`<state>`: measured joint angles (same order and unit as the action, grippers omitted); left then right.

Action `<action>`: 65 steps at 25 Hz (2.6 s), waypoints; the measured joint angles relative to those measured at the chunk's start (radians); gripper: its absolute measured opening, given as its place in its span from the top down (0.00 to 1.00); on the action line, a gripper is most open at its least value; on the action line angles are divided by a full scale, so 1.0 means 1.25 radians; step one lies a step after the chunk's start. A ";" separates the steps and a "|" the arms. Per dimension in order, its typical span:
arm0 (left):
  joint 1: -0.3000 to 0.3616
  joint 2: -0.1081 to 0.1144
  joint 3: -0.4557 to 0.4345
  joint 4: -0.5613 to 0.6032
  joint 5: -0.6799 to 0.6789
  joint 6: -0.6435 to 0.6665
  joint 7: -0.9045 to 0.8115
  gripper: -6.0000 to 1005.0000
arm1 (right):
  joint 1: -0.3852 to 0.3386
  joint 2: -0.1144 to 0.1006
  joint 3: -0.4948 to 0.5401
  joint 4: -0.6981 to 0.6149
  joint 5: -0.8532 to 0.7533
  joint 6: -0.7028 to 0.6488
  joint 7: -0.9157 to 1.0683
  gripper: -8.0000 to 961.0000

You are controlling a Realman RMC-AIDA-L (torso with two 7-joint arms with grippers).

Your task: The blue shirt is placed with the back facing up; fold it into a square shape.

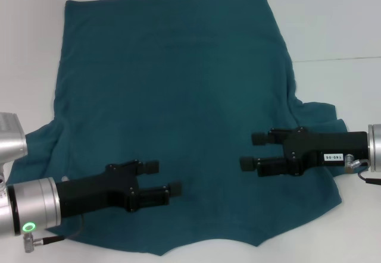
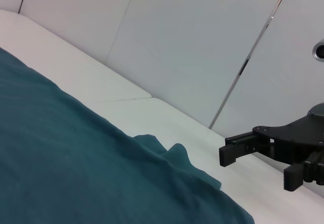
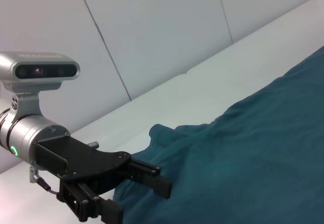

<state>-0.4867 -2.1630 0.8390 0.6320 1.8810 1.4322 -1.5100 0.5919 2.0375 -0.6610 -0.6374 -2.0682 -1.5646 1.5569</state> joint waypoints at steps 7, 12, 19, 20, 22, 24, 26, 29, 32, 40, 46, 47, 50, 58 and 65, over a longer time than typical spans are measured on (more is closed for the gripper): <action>-0.001 0.000 0.000 0.000 0.000 -0.002 0.002 0.11 | 0.002 0.001 0.000 -0.001 0.002 0.000 0.000 0.05; -0.001 0.000 0.000 0.000 0.000 -0.008 0.000 0.11 | 0.004 0.001 0.000 -0.001 0.002 0.005 -0.001 0.05; 0.000 -0.001 -0.054 -0.009 -0.001 -0.027 -0.003 0.11 | 0.006 0.003 0.000 0.001 0.003 0.009 0.000 0.05; 0.000 -0.001 -0.078 -0.015 -0.002 -0.033 -0.004 0.11 | 0.006 0.004 0.000 0.001 0.005 0.009 0.001 0.05; 0.001 -0.001 -0.130 -0.027 -0.002 -0.045 -0.007 0.11 | 0.005 0.005 0.000 0.001 0.013 0.009 0.001 0.05; 0.007 -0.001 -0.186 -0.034 -0.002 -0.057 -0.011 0.11 | 0.002 0.006 0.001 0.001 0.027 0.009 0.001 0.06; 0.017 -0.001 -0.233 -0.035 -0.002 -0.064 -0.013 0.11 | -0.002 0.006 0.002 0.002 0.038 0.008 0.001 0.06; 0.033 0.000 -0.278 -0.035 -0.002 -0.067 -0.014 0.11 | -0.004 0.006 0.007 0.003 0.044 0.006 0.005 0.06; 0.053 0.002 -0.294 -0.024 -0.002 -0.077 -0.014 0.11 | -0.004 0.009 0.010 0.007 0.044 0.011 0.009 0.06; 0.088 0.003 -0.356 -0.012 -0.001 -0.110 -0.014 0.11 | 0.002 0.016 0.011 0.014 0.044 0.019 0.013 0.06; 0.095 0.005 -0.373 -0.004 0.004 -0.152 -0.012 0.11 | 0.003 0.016 0.011 0.015 0.044 0.020 0.013 0.06; 0.095 0.006 -0.373 -0.004 0.004 -0.161 -0.011 0.11 | 0.003 0.016 0.011 0.015 0.044 0.020 0.013 0.06; 0.094 0.006 -0.372 -0.004 0.005 -0.192 -0.007 0.12 | 0.002 0.016 0.011 0.017 0.044 0.020 0.013 0.06; 0.081 0.007 -0.370 -0.003 0.001 -0.248 0.004 0.12 | 0.001 0.014 0.011 0.022 0.043 0.020 0.014 0.07; 0.075 0.002 -0.363 -0.011 0.004 -0.304 0.022 0.12 | 0.000 0.014 0.013 0.022 0.043 0.020 0.014 0.07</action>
<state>-0.3932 -2.1599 0.3849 0.6181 1.8862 1.0520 -1.4824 0.5916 2.0552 -0.6452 -0.6104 -2.0141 -1.5401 1.5738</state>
